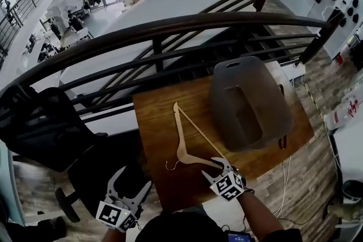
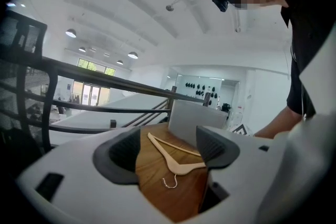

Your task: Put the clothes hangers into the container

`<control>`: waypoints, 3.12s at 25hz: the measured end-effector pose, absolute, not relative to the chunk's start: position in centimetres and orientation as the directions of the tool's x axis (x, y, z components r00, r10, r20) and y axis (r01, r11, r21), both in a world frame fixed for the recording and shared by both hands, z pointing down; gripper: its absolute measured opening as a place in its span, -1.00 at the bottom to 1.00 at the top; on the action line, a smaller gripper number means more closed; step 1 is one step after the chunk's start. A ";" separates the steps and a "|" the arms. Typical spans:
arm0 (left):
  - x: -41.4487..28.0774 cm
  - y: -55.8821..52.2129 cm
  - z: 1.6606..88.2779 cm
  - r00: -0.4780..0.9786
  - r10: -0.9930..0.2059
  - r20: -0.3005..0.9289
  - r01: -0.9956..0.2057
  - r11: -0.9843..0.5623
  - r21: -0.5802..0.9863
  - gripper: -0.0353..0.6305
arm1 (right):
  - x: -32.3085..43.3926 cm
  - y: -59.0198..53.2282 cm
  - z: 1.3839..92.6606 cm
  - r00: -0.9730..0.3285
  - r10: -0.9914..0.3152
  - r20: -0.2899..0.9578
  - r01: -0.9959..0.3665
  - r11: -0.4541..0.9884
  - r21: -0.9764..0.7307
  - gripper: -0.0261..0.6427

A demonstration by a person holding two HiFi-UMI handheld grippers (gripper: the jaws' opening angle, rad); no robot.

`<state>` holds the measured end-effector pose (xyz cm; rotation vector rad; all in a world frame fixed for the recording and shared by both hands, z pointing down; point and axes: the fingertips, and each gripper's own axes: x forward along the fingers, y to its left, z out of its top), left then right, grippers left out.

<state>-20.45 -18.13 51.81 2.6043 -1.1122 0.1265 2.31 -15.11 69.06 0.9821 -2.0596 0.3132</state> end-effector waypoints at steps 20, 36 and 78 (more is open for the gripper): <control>-21.3 -16.1 55.5 0.633 -0.706 0.318 -0.774 -0.559 0.298 0.12 | 0.6 -15.8 73.8 -0.384 -0.266 0.884 -0.651 0.757 -0.055 -0.59; -20.1 -15.7 61.9 0.706 -0.587 0.396 -0.704 -0.522 0.481 0.12 | -5.1 -12.7 70.1 -0.534 -0.276 0.799 -0.676 0.706 -0.208 -0.69; -14.6 -18.3 60.8 0.731 -0.638 0.241 -0.355 -0.053 0.934 -0.71 | -9.7 -11.2 63.1 -0.488 -0.516 0.704 -0.661 0.745 0.088 -0.64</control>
